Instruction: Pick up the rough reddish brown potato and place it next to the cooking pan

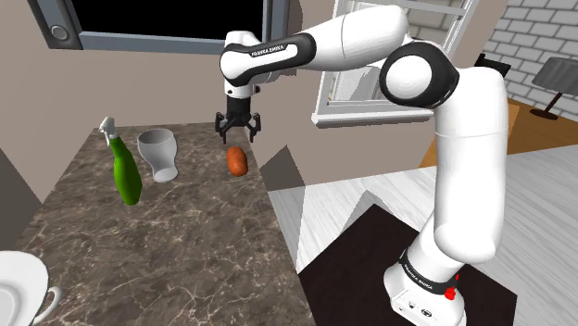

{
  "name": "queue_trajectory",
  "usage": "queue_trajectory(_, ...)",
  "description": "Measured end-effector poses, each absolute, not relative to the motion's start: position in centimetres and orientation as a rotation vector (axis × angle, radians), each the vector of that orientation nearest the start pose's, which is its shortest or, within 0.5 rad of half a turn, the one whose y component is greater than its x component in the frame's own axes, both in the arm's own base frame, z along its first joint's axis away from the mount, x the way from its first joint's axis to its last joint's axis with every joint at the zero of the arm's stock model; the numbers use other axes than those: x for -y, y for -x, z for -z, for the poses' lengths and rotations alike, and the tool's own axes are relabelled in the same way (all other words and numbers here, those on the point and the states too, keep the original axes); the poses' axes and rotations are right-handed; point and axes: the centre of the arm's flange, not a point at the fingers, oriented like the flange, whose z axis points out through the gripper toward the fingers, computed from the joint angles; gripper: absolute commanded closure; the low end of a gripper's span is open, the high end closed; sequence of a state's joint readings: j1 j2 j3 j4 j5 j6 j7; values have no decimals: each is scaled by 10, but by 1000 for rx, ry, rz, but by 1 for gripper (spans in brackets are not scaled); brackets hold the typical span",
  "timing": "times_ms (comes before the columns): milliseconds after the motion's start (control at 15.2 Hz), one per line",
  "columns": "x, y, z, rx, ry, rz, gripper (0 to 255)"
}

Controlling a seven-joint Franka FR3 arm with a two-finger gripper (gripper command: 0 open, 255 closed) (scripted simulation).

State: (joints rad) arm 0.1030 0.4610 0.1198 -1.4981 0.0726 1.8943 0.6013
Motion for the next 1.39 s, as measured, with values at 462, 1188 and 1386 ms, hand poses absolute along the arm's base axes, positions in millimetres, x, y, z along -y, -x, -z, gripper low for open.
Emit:
queue_trajectory(462, -151, -669, -364, -640, 2981, -162, 0)
queue_trajectory(1188, -152, -669, -358, -640, 2981, -160, 255)
queue_trajectory(1386, -152, -669, -358, -640, 2981, -160, 255)
